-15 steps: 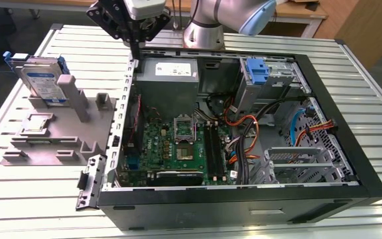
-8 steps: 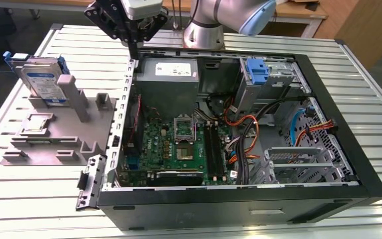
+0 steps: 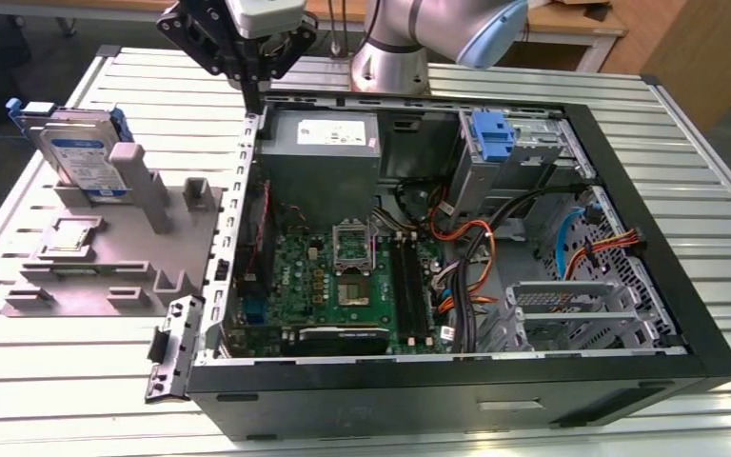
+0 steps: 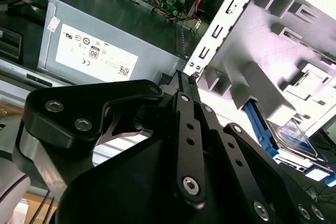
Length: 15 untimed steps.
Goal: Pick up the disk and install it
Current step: 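Reach for the disk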
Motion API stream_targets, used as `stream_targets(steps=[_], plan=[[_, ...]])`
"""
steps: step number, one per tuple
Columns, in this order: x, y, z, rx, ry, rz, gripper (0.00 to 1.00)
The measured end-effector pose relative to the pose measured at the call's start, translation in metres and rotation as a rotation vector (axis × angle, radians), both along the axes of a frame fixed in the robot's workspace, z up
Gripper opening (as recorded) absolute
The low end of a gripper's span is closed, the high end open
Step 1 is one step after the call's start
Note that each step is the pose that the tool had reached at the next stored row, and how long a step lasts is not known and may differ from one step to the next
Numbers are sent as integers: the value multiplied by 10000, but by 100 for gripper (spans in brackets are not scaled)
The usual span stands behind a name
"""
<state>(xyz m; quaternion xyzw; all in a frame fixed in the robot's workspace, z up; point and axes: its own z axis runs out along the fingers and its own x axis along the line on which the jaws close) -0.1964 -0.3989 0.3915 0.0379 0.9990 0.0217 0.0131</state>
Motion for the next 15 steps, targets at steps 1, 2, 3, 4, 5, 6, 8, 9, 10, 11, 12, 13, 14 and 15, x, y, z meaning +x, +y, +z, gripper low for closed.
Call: stream_targets(steps=[1,2,3,4,5,6,8,9,10,11,12,13,14,15], plan=[[-4,0,0,0,0,0,10],[-8,0,-1,0,0,0,10],[-13,0,-1,0,-1,0,10],[-17,0,-1,0,0,0,10],[-21,0,-1,0,0,0,10],[-25,0,-2,0,0,0,10],[-34,0,-3,0,0,0,10],[-38,0,-3,0,0,0,10],[-43,0,-3,0,1,0,10],[-48,0,-4,0,0,0,10],[-52,0,-4,0,0,0,10],[-57,0,-4,0,0,0,10],[-62,0,-5,0,1,0,10],[-67,0,-5,-1,1,0,10]])
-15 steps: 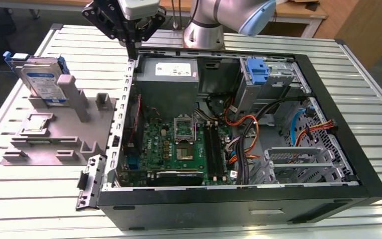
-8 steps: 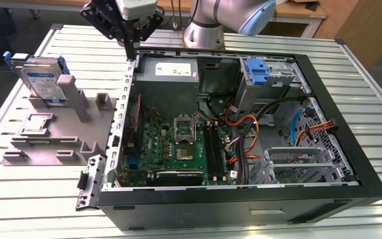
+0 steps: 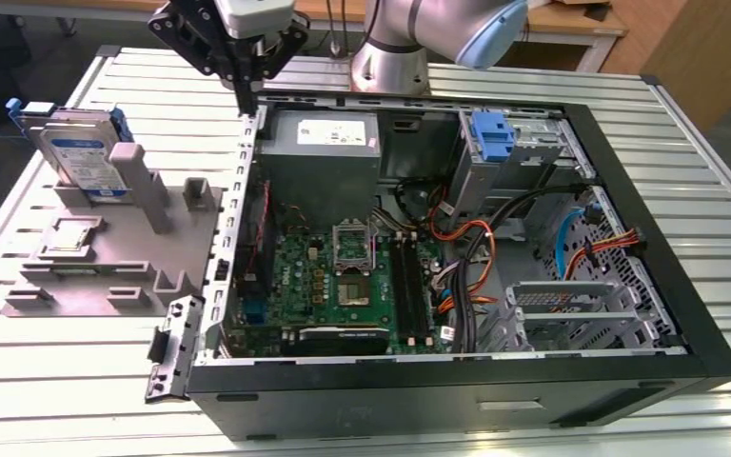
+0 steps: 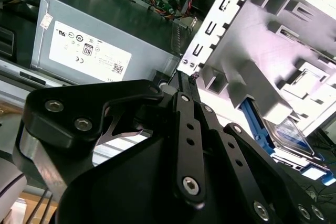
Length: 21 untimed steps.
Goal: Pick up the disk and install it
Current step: 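Reach for the disk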
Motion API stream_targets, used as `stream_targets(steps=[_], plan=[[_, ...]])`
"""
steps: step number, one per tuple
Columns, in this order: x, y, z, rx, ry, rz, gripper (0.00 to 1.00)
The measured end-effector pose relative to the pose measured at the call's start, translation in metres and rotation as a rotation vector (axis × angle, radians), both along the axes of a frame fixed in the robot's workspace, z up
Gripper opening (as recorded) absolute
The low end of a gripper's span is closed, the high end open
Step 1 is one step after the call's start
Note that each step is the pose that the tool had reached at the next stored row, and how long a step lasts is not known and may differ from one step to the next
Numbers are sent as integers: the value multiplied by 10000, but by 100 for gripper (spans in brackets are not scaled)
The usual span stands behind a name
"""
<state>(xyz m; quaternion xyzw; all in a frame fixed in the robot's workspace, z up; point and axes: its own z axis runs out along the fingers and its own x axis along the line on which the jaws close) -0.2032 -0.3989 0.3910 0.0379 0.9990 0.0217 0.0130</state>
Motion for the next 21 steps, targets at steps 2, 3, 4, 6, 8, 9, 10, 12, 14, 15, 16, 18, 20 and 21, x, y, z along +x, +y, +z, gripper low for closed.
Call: stream_targets(steps=[2,3,4,6,8,9,10,12,14,15,16,18,20,21], plan=[[-9,0,-1,0,0,0,10],[-14,0,-1,1,0,0,10],[-18,0,-2,1,0,0,10],[-26,0,-2,0,1,0,10],[-35,0,-3,1,0,0,10],[-40,0,-4,1,0,0,10],[-45,0,-4,0,0,0,10],[-55,0,-5,0,1,0,10],[-65,0,-6,0,1,0,10],[-71,0,-7,1,0,0,10],[-76,0,-7,0,1,0,10],[-86,0,-8,1,0,0,10],[-96,0,-10,1,0,0,10],[-102,0,-10,1,1,0,10]])
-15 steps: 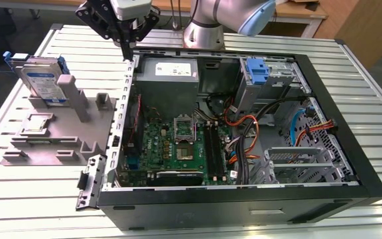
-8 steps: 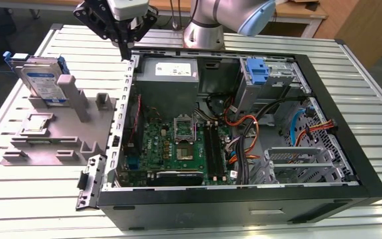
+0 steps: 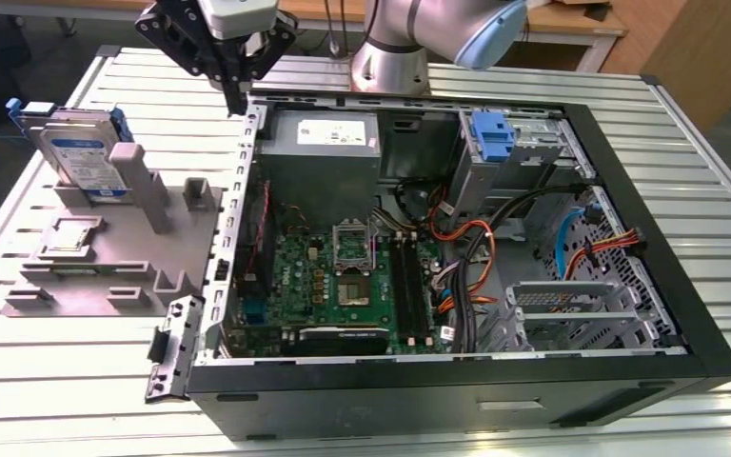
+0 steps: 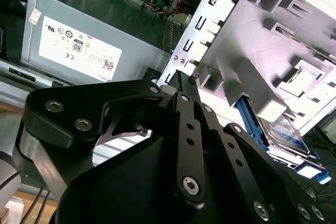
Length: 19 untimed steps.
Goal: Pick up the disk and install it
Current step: 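Reach for the disk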
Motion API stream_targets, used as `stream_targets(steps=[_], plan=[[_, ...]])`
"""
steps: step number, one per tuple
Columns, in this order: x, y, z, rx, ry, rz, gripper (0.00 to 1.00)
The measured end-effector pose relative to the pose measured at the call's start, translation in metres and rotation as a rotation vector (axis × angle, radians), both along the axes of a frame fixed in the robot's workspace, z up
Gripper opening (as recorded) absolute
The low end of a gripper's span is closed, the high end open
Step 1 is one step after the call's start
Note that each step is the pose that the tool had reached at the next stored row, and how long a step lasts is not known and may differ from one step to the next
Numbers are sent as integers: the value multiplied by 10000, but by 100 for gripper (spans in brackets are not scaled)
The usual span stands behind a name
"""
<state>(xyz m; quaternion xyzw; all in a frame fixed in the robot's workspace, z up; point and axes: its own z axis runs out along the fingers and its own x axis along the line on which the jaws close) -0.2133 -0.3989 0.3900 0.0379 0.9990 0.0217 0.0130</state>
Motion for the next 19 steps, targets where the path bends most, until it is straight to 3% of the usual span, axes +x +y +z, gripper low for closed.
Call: stream_targets(steps=[19], plan=[[-146,0,-15,0,0,-1,10]])
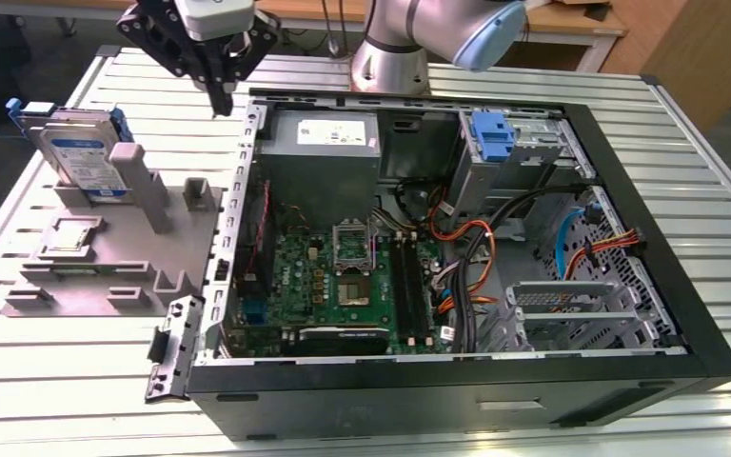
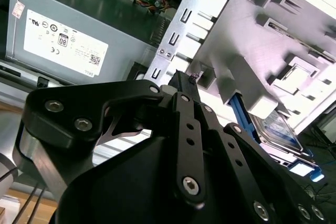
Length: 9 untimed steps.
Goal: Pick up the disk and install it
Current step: 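Reach for the disk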
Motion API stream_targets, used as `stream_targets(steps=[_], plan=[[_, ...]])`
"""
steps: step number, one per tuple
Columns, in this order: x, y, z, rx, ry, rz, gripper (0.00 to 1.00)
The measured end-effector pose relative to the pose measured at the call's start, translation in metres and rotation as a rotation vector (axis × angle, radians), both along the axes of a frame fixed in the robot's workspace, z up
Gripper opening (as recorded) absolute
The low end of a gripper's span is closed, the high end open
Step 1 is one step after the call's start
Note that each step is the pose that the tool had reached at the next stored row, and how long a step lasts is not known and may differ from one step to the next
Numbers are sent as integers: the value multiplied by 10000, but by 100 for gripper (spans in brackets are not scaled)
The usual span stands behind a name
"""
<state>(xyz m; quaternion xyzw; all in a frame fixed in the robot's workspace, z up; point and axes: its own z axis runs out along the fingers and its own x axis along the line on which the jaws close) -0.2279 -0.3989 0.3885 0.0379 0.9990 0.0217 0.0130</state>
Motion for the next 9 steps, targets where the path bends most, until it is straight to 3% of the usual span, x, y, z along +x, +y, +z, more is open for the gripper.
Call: stream_targets(steps=[9], plan=[[-97,0,-8,0,0,1,10]])
